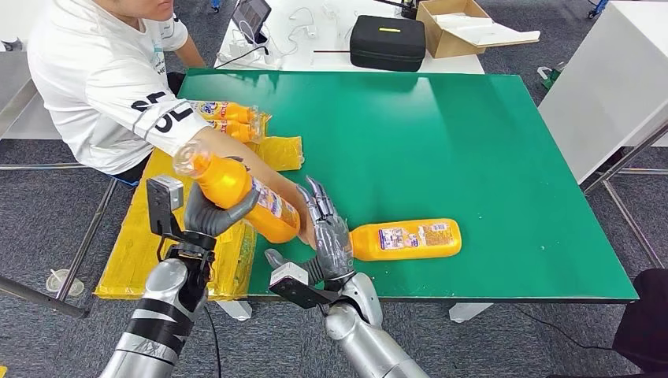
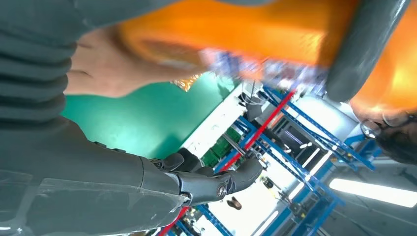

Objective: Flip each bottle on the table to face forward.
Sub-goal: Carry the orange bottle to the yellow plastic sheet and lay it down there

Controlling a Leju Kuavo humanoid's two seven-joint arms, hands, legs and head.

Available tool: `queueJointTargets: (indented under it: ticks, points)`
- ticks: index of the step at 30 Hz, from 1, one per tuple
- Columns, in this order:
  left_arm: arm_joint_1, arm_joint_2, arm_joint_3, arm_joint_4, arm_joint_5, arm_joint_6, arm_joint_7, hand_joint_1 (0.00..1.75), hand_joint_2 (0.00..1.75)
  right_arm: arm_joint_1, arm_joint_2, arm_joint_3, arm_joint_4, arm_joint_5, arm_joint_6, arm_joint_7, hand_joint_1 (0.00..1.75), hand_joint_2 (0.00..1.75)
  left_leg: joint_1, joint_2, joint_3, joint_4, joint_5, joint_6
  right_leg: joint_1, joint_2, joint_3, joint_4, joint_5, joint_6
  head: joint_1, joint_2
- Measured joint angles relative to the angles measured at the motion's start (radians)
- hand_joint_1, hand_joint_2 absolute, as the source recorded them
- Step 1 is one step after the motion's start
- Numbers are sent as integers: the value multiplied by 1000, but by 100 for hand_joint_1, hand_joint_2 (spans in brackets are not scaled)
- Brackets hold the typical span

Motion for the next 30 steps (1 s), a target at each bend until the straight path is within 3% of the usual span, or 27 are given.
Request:
queueJointTargets:
  ticks: [5,11,15,21,25,30]
  points:
    - [-22,0,64,-14,-69,152,-9,175,175,6,-1,-10,-35,-3,0,-3,0,0,0,0,0,0,0,0,0,0,0,0,0,0,0,0]
    - [-62,5,119,-6,-258,400,-51,175,175,18,-3,-19,-112,-31,0,-31,0,0,0,0,0,0,0,0,0,0,0,0,0,0,0,0]
    - [-84,12,140,13,-334,479,-63,175,175,24,-5,-21,-161,-41,0,-38,0,0,0,0,0,0,0,0,0,0,0,0,0,0,0,0]
    - [-135,34,141,86,-628,715,-43,175,175,38,-7,-29,-258,-84,0,-65,0,0,0,0,0,0,0,0,0,0,0,0,0,0,0,0]
    - [-182,63,133,174,-812,778,27,175,175,52,-11,-32,-342,-123,0,-71,0,0,0,0,0,0,0,0,0,0,0,0,0,0,0,0]
    - [-252,119,75,343,-1078,747,153,175,175,94,-18,-36,-477,-190,0,-73,0,0,0,0,0,0,1,-1,0,0,-1,0,0,0,0,0]
